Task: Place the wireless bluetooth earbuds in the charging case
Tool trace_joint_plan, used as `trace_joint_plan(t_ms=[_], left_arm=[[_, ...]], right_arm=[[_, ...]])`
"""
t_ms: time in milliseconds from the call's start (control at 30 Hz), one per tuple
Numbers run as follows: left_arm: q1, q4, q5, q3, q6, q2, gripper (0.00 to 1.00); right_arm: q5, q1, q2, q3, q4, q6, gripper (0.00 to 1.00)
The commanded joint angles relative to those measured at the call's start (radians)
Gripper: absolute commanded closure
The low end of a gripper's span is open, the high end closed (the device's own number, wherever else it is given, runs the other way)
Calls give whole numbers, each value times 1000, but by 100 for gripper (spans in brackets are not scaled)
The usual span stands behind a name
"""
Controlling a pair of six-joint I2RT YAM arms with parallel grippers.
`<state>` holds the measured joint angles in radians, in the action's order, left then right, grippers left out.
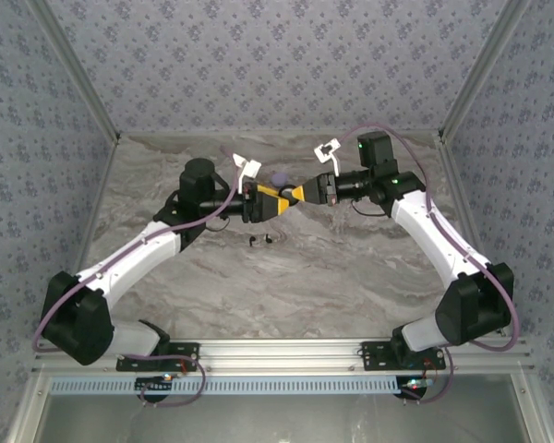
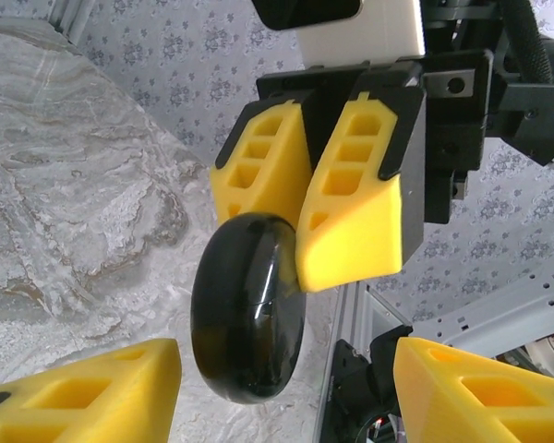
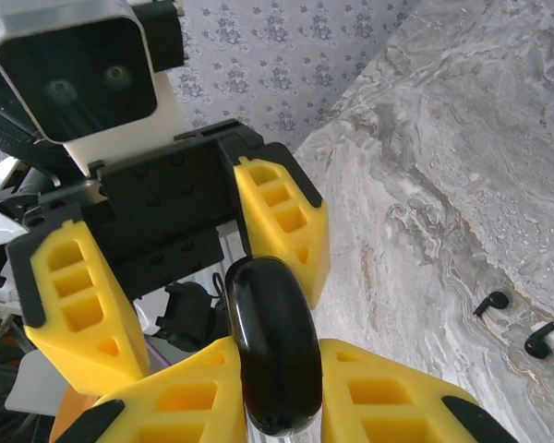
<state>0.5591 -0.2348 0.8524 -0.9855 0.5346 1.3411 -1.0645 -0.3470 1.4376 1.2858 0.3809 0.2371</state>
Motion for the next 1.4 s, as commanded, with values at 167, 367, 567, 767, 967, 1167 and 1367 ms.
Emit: trace_joint_plan(t_ms=[167,367,567,767,967,1167,1367], left_arm=[[22,-6,-25,-6,-5,-14,41],[22,2,-30,-15,-5,-7,50],[22,2,-39,-15,-5,-10,54],[22,-1,-42,-15,-2,-14,53],[21,-2,-46,-17,-1,-16,53],[22,-3,-50,-16,1,-14,53],[22,-7,-50,-11,7,-12,61]], right_arm=[[-30,-32,-30,40,-32,25,78],[-31,-34,-31,44,-27,24,78],[-29,-37,-32,41,-14,14,78],[-31,-40,-32,42,4,-4,78],[-33,-42,-33,41,19,-18,78],[-35,-45,-36,39,28,-27,78],[-36,-50,-37,42,41,-37,77]])
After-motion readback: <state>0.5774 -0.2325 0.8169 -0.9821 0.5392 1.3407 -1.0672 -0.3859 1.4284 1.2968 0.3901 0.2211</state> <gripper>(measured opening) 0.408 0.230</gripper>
